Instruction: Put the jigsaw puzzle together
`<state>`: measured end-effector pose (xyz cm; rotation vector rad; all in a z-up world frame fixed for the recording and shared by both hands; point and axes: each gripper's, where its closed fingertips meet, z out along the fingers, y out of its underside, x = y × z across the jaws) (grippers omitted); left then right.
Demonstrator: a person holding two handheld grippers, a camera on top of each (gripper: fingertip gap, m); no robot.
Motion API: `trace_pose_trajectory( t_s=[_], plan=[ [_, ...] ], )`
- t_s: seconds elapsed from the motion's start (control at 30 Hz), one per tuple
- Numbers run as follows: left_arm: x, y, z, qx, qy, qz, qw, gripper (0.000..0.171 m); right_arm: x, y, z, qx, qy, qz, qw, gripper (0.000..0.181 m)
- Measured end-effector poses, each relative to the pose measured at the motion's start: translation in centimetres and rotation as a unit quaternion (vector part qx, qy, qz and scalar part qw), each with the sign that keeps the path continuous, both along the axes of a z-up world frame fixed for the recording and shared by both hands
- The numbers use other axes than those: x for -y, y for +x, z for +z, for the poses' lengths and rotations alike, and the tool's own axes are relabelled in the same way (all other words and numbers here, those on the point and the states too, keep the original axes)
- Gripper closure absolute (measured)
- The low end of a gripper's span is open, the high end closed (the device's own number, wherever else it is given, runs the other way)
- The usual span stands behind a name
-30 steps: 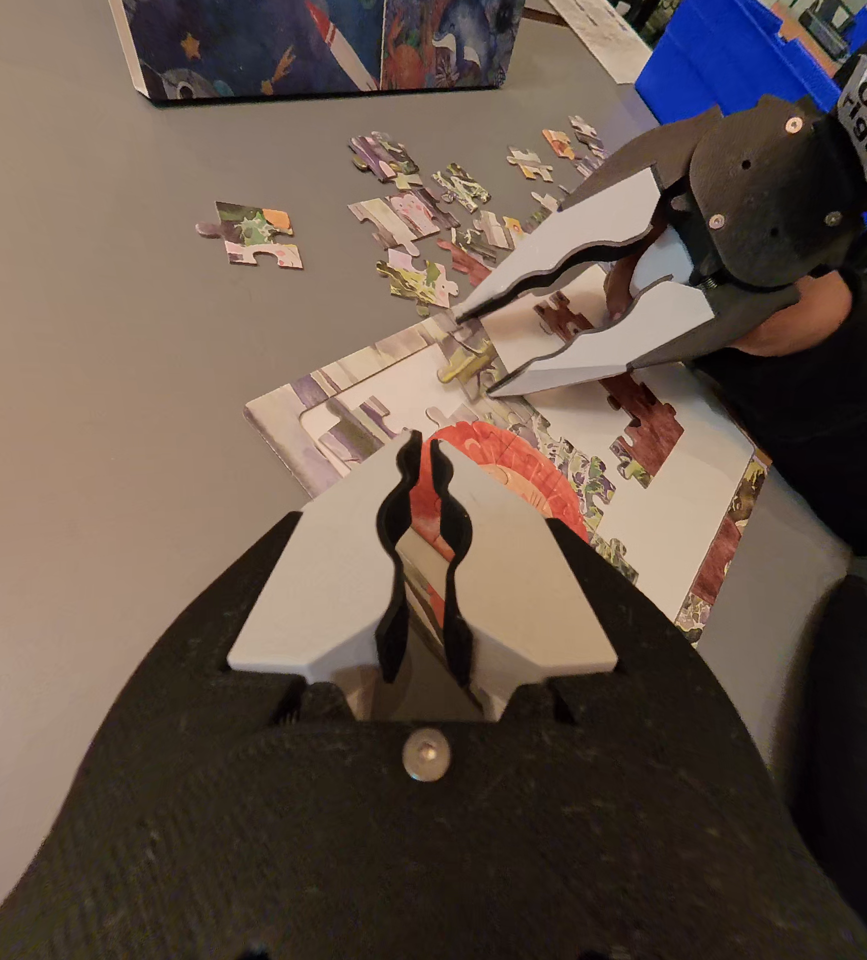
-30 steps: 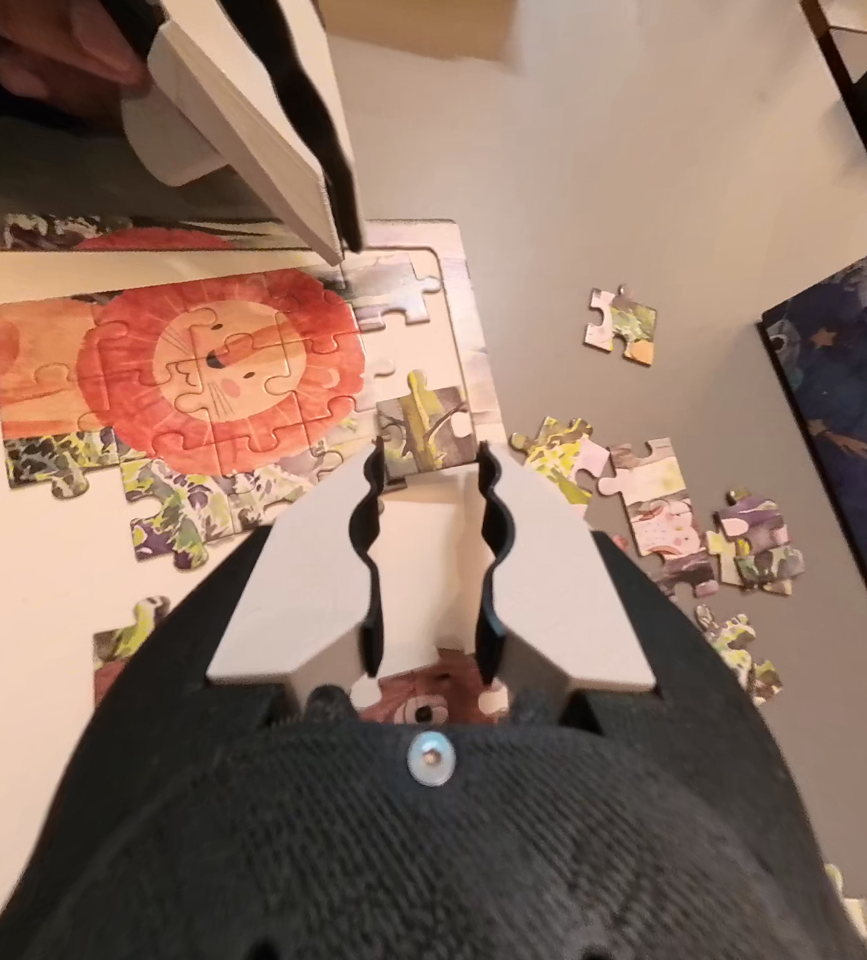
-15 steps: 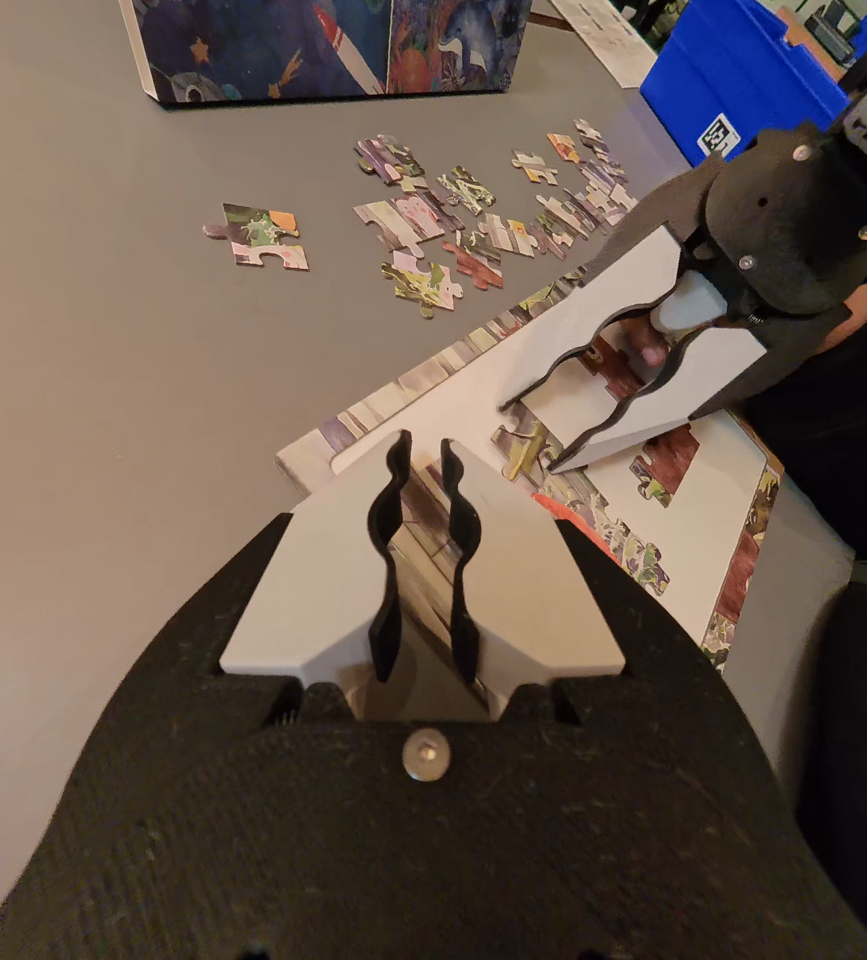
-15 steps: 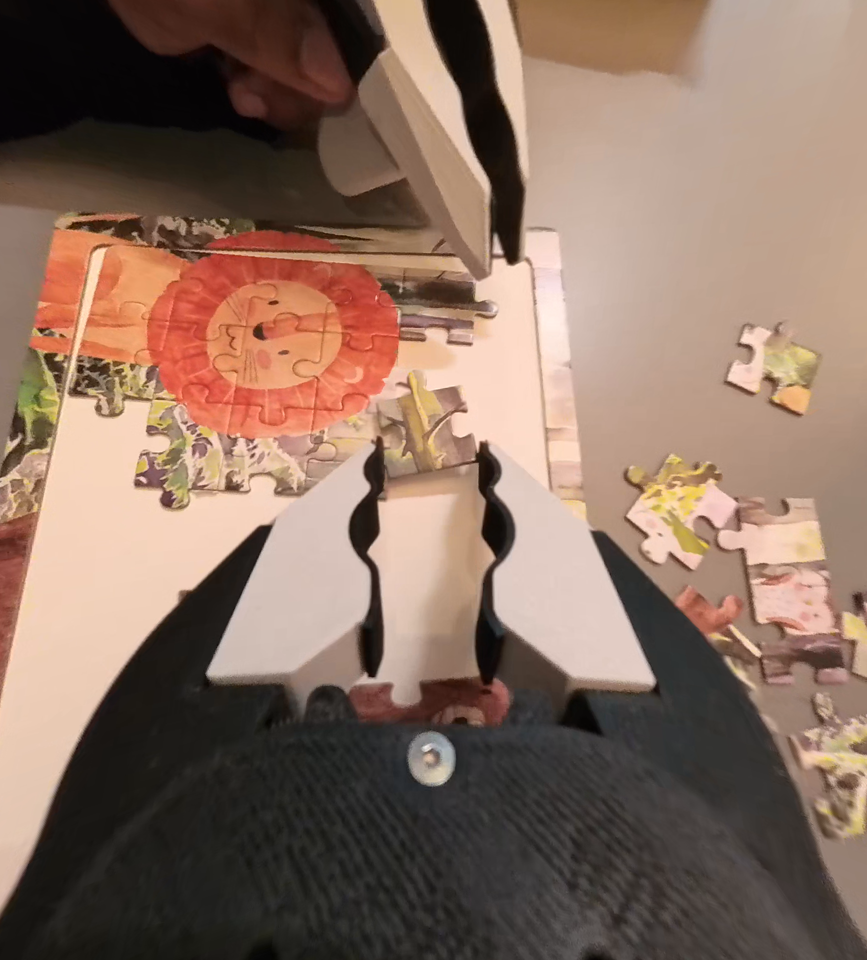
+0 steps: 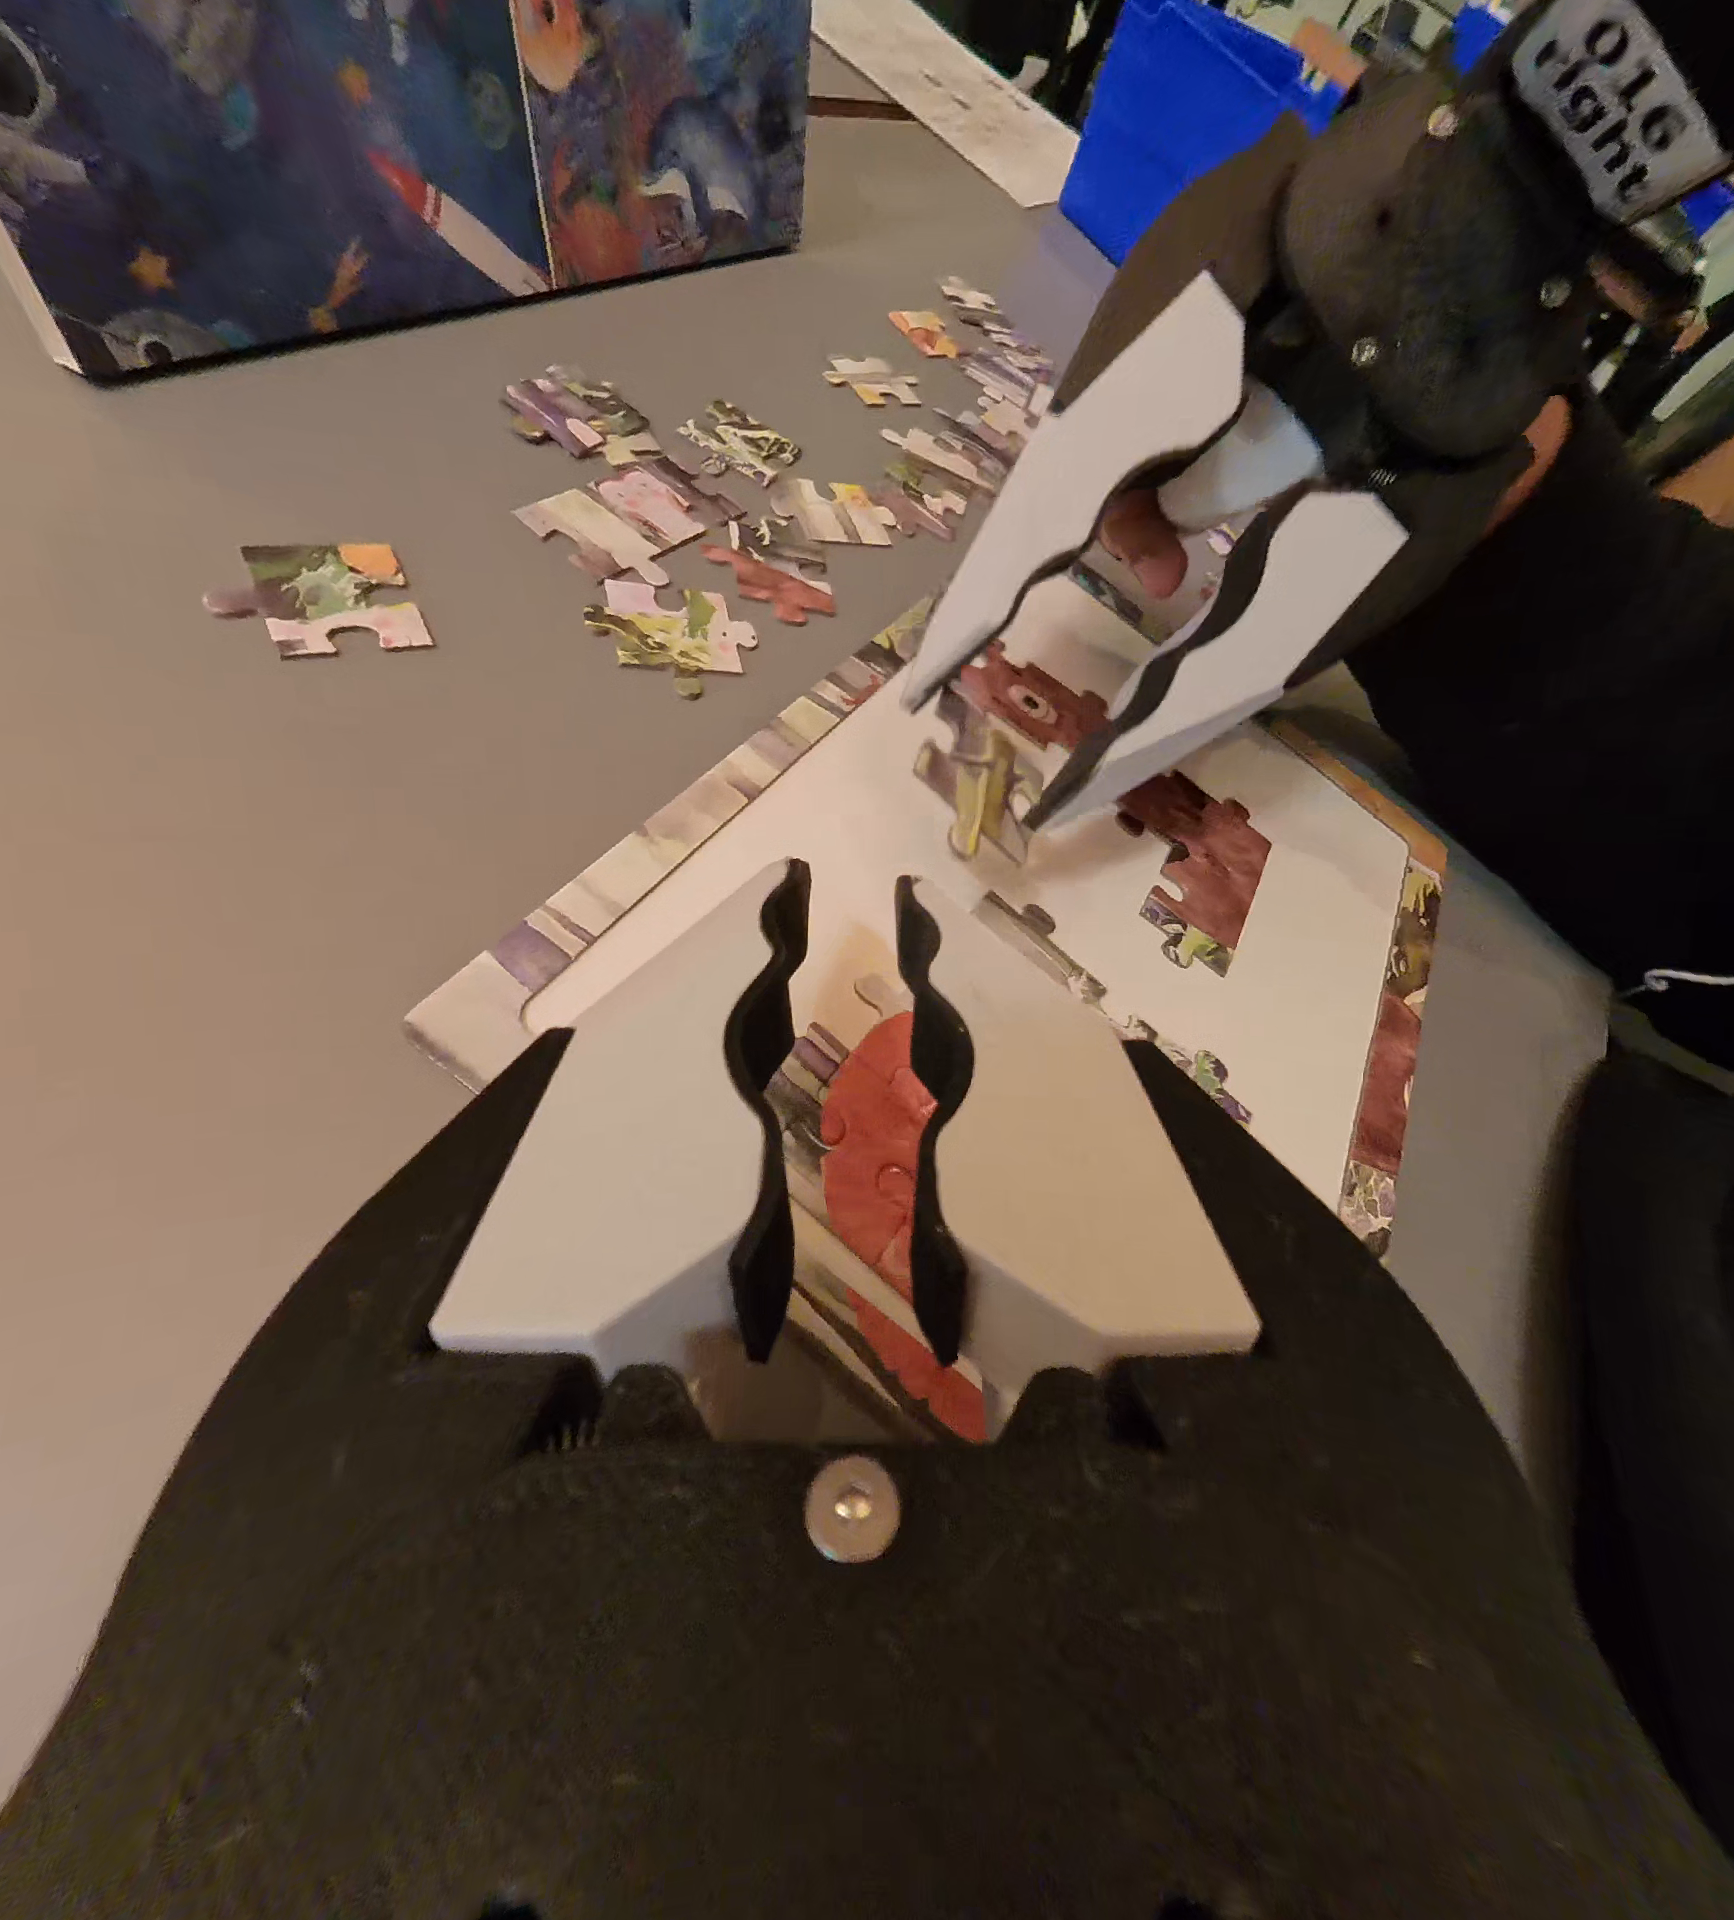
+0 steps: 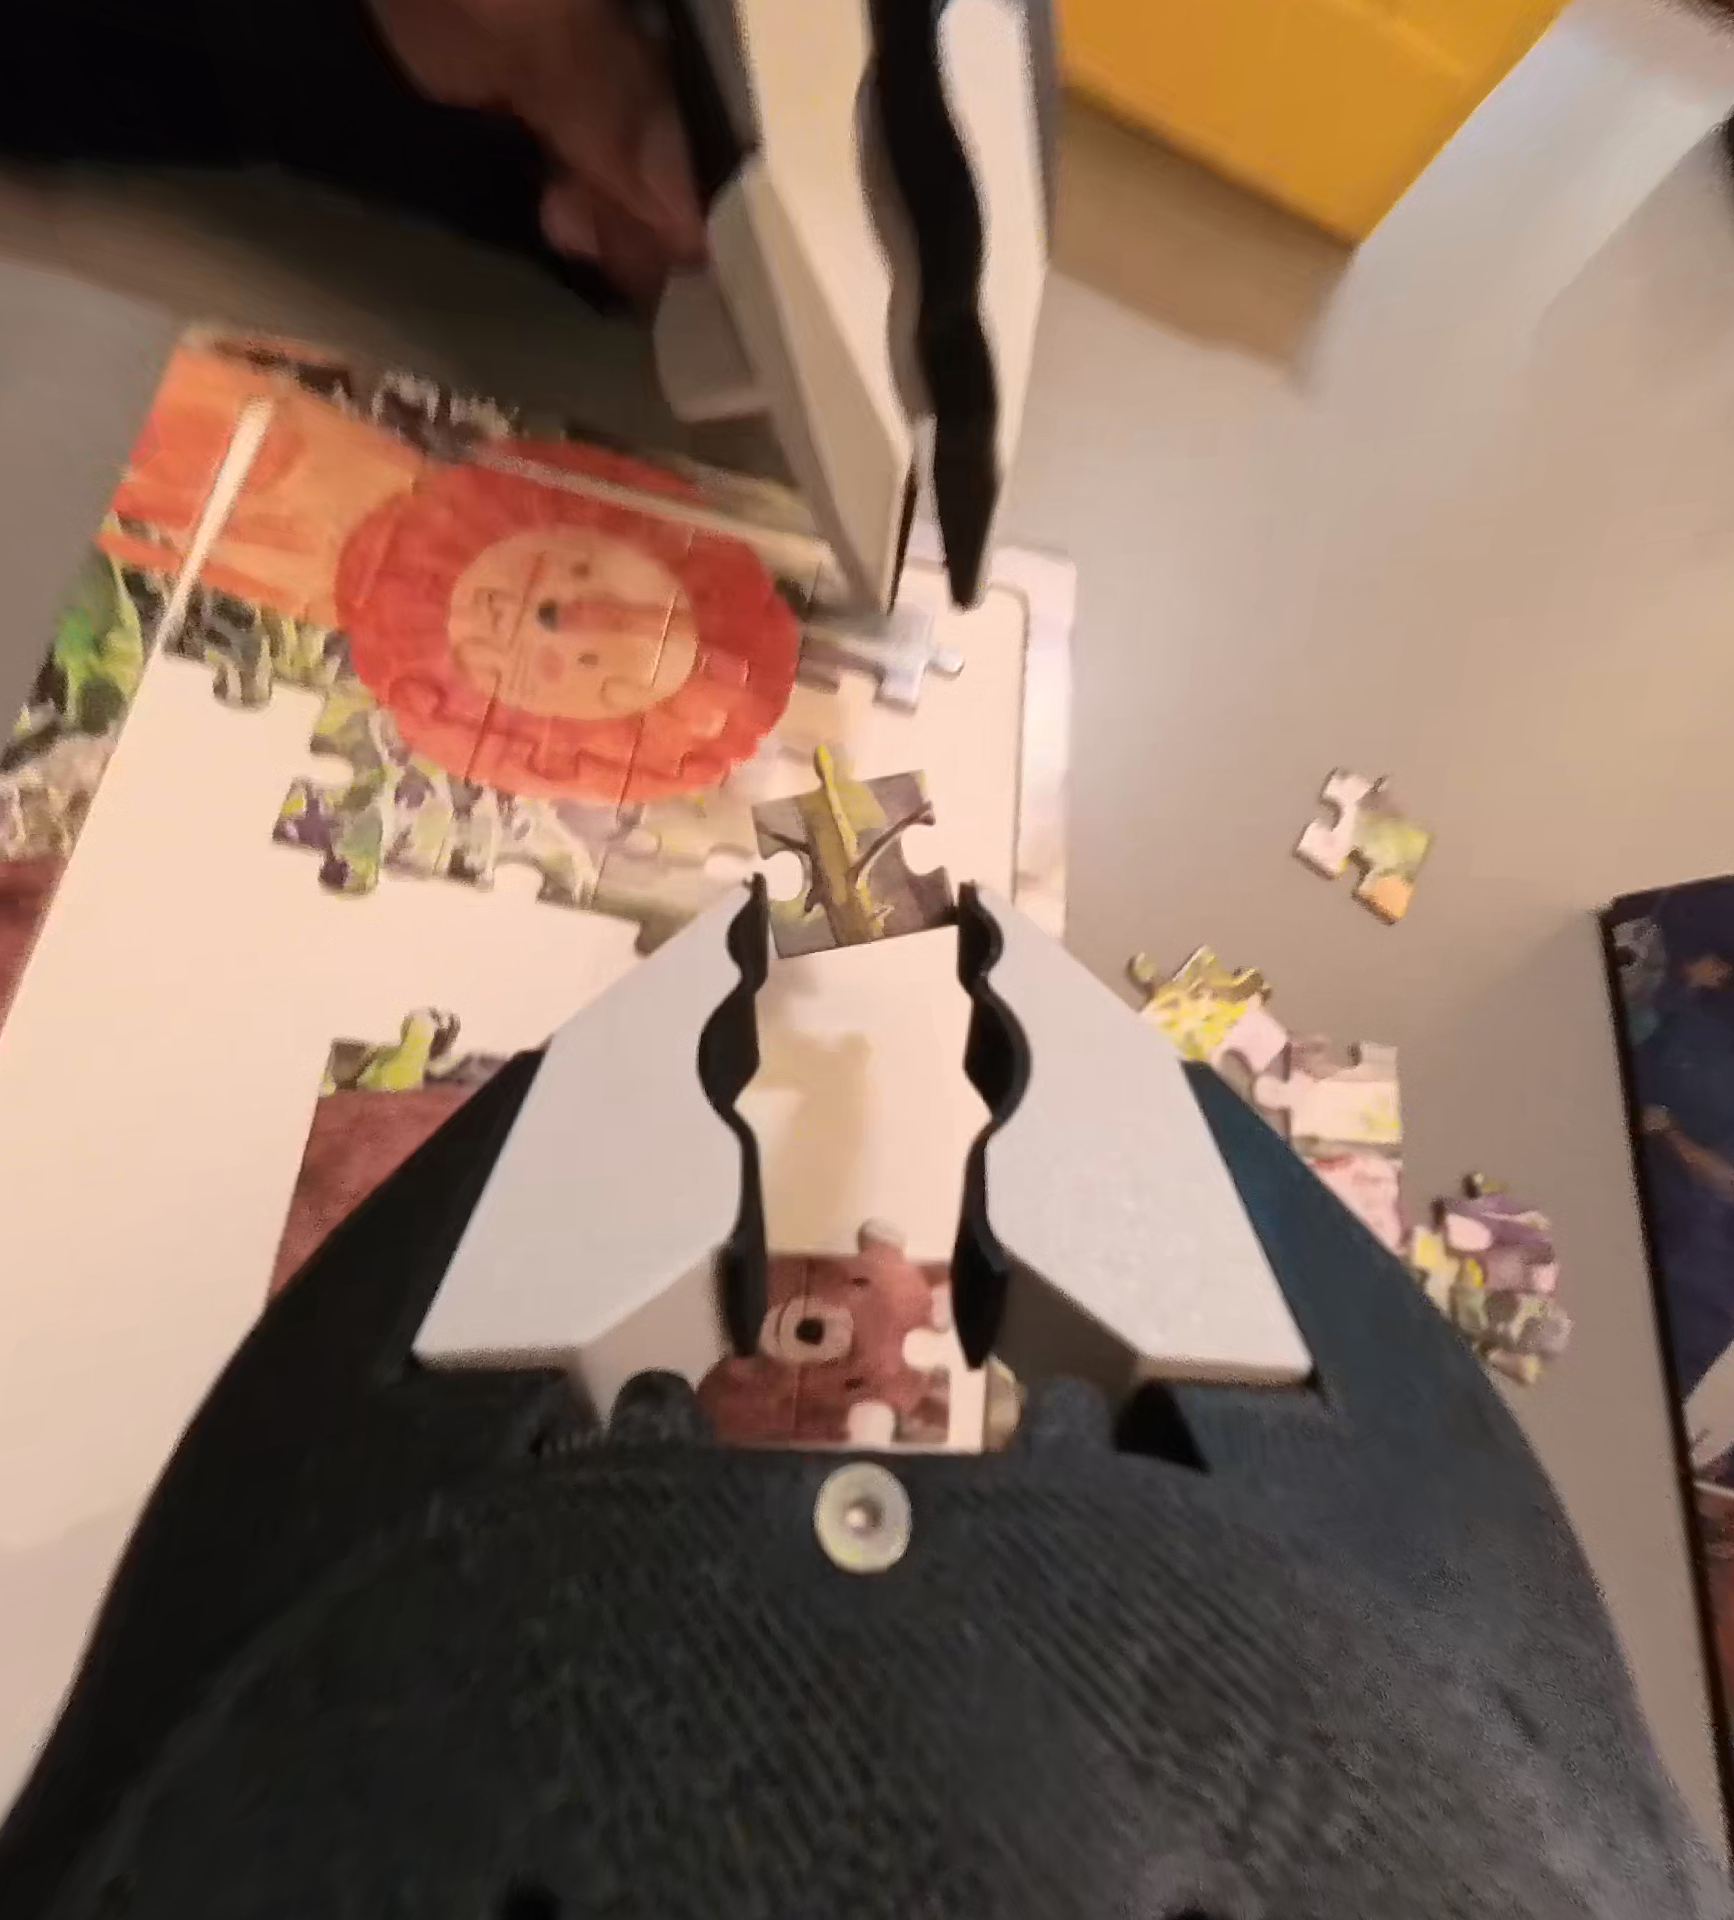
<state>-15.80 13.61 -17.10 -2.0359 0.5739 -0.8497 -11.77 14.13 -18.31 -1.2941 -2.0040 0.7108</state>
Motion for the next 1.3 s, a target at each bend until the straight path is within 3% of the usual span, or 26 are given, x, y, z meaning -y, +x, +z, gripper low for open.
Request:
trace_pose_trajectory(
  t_s=[0.1, 0.73, 0.93, 1.13, 1.3],
  plan=[
    [0.2, 0.2, 0.0, 0.009, -0.006, -0.008, 1.000, 0.156, -0.2, 1.2, -2.3, 0.060, 0.030, 0.007, 0.998, 0.147],
    [-0.1, 0.0, -0.3, 0.005, -0.016, 0.003, 1.000, 0.155, -0.4, 2.3, -2.5, 0.082, 0.018, -0.005, 0.996, 0.146],
    [-0.9, -1.5, -0.5, 0.006, -0.024, 0.048, 0.999, 0.155, 0.3, 2.7, -2.5, 0.087, 0.000, -0.001, 0.996, 0.147],
    [-2.6, -7.2, -0.7, -0.105, 0.031, 0.176, 0.978, 0.164, 0.8, 1.8, -2.5, 0.072, -0.004, 0.004, 0.997, 0.147],
    [-2.1, -9.0, -2.2, -0.126, -0.011, 0.169, 0.977, 0.171, 0.8, 1.4, -2.5, 0.063, 0.001, 0.003, 0.998, 0.147]
  ],
)
